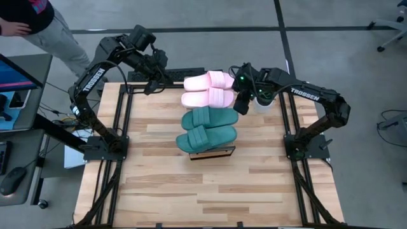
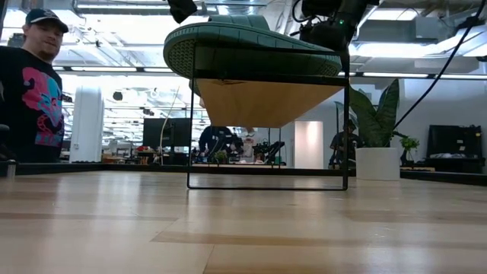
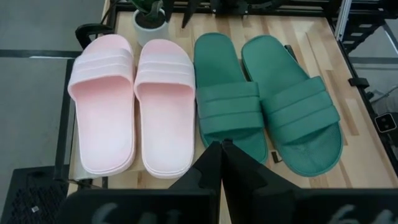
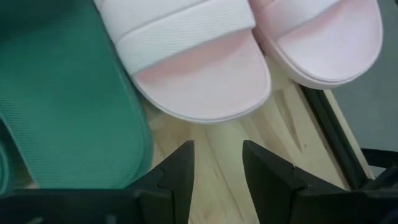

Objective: Pick and place slides into the shelf
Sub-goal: Adjust the slides on the shelf

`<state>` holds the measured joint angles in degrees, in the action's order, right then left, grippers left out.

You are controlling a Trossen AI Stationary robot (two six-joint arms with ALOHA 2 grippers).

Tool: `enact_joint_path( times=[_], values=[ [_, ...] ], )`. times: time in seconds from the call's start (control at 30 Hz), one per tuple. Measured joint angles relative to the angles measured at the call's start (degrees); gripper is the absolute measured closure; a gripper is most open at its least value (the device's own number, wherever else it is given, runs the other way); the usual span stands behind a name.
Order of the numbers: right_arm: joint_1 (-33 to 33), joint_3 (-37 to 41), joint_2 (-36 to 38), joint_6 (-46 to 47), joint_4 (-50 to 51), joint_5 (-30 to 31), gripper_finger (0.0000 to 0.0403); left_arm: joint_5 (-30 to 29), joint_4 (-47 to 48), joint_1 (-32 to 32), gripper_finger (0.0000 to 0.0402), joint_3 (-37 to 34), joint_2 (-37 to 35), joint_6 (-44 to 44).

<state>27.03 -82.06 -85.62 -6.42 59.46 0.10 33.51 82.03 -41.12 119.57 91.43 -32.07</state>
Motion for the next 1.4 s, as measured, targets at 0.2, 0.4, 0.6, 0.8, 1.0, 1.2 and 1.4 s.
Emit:
enact_joint_path(
  times=[0.2, 0.4, 0.6, 0.8, 1.0, 1.2, 1.4],
  values=[
    [0.07, 0.0, 1.01, 0.02, -0.08, 0.24, 0.0274, 0.32, 1.9, -0.94, 0.0402, -0.15, -0.49, -1.18],
    [1.86, 0.0, 5.94, 0.09, -2.32, 2.12, 0.0274, 2.25, -0.1, -5.43, 0.0401, -5.5, -5.72, -0.93],
    [4.64, 0.79, 12.83, 0.48, -5.6, 4.72, 0.0274, 5.91, -9.06, -9.95, 0.0401, -16.56, -13.75, 2.52],
    [6.1, 9.86, 22.49, 3.9, -12.22, 6.13, 0.0274, 9.12, -28.6, -11.78, 0.0402, -34.86, -23.06, 11.65],
    [5.27, 16.66, 29.72, 8.32, -13.3, 13.19, 0.0274, 8.72, -49.75, -11.78, 0.0401, -53.66, -28.69, 23.17],
    [5.25, 19.66, 34.05, 10.85, -13.68, 15.3, 0.0274, 9.91, -67.03, -11.78, 0.0401, -66.5, -29.56, 31.51],
    [5.25, 20.93, 35.02, 10.99, -13.59, 15.56, 0.0274, 11.43, -75.34, -11.61, 0.0401, -72.84, -29.54, 31.73]
  ],
)
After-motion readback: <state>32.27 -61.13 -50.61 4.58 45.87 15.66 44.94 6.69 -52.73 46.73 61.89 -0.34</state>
